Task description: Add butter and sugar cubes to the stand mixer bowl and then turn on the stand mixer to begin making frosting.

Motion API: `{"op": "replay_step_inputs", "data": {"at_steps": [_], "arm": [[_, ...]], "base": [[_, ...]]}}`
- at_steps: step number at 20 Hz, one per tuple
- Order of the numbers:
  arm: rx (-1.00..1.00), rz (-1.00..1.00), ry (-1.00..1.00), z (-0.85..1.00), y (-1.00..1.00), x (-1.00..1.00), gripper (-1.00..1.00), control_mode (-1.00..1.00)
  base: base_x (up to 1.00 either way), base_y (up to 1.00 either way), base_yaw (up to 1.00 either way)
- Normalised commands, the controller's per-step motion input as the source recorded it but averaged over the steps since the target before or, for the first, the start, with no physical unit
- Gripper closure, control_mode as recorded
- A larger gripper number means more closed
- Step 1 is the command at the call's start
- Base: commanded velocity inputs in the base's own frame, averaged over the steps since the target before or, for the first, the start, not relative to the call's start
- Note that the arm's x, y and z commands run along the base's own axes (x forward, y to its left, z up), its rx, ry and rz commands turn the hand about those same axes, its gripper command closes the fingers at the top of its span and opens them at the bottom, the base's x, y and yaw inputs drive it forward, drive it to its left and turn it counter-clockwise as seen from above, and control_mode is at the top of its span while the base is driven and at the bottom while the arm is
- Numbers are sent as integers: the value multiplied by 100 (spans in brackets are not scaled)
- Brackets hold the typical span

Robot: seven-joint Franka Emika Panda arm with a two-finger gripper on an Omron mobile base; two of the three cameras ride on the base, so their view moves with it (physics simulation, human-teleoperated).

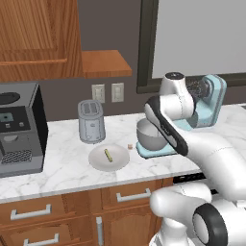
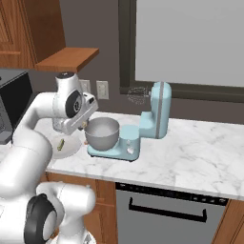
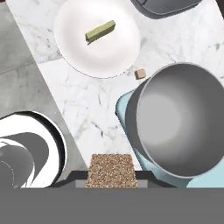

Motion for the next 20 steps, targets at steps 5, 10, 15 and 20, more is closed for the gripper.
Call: {"op": "replay_step_inputs", "data": {"at_steps": [5,10,15,20], "arm": [[-5,0,15,0,10,44,100,-100],[0,0,9,0,0,57,100,-100],[0,0,1,-9,0,43,100,-100],[0,0,0,-29,0,32,100,-100]], "base": [[0,0,0],[0,0,0],[0,0,0],[0,0,0]]}}
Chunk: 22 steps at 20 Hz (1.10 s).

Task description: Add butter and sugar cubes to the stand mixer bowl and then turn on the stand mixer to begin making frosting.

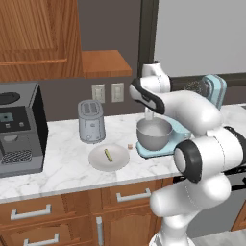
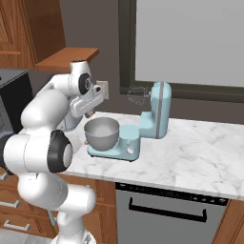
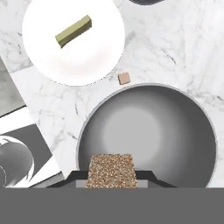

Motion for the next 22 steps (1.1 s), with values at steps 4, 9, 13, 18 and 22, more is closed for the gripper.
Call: {"op": "replay_step_inputs", "data": {"at_steps": [4,9,13,18,22], "arm": [[-1,-1,-1,-40,-2,8,100,-100],[0,-1,-2,-38,-6,0,100,-100],[0,-1,0,-33,-10,1,100,-100],[0,-2,0,-25,-10,13,100,-100],[0,-2,0,-16,-10,25,100,-100]], "base": [[0,0,0],[0,0,0],[0,0,0],[0,0,0],[0,0,0]]}}
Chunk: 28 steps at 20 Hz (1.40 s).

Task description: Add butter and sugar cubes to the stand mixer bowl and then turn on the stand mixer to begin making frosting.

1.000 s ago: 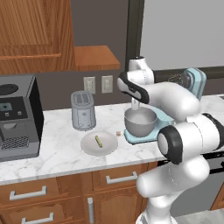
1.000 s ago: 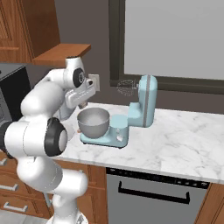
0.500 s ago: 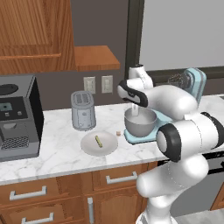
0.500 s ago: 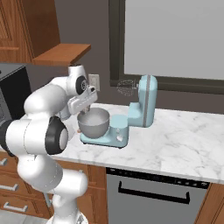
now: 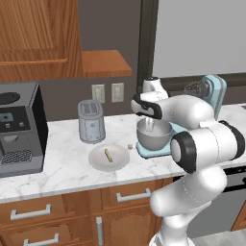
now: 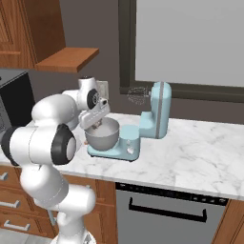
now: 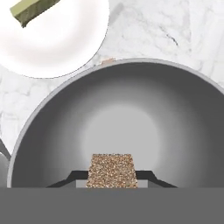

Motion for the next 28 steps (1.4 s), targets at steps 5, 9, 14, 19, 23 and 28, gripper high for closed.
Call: {"op": "replay_step_inputs", "data": {"at_steps": [5,9,14,19,23,28], "arm": [[0,-2,0,-18,-10,16,100,-100],[0,-2,0,-20,-8,14,100,-100],[0,-2,0,-18,-5,6,100,-100],[0,-1,0,-14,0,1,-100,-100],[0,-1,0,-4,0,0,-100,-100],[0,0,-8,9,0,-7,-100,-100]], "base": [[0,0,0],[0,0,0],[0,0,0],[0,0,0],[0,0,0],[0,0,0]]}}
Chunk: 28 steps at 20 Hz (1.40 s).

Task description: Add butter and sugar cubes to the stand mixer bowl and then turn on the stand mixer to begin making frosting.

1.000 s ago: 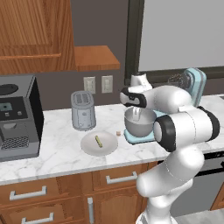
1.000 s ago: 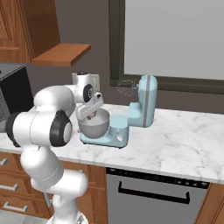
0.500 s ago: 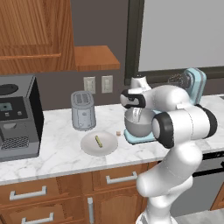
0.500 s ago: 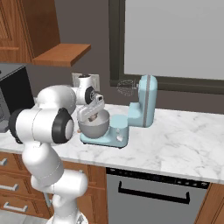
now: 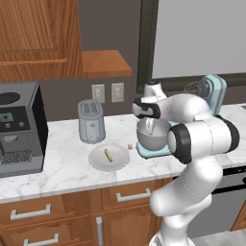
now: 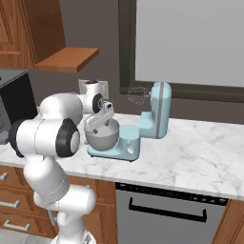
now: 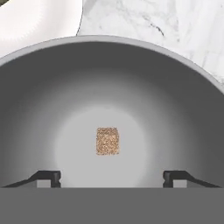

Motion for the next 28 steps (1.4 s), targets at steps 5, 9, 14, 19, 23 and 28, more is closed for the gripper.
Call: {"op": "replay_step_inputs", "data": {"at_steps": [5,9,14,19,23,28], "arm": [[0,0,-18,71,8,-47,-100,-100],[0,0,-16,82,26,-58,-100,-100],[-1,0,-7,56,39,-49,-100,-100],[-9,6,0,22,61,-38,-100,-100],[-17,10,0,0,69,-15,-100,-100],[-21,9,2,0,55,0,-100,-100]], "base": [[0,0,0],[0,0,0],[0,0,0],[0,0,0],[0,0,0],[0,0,0]]}}
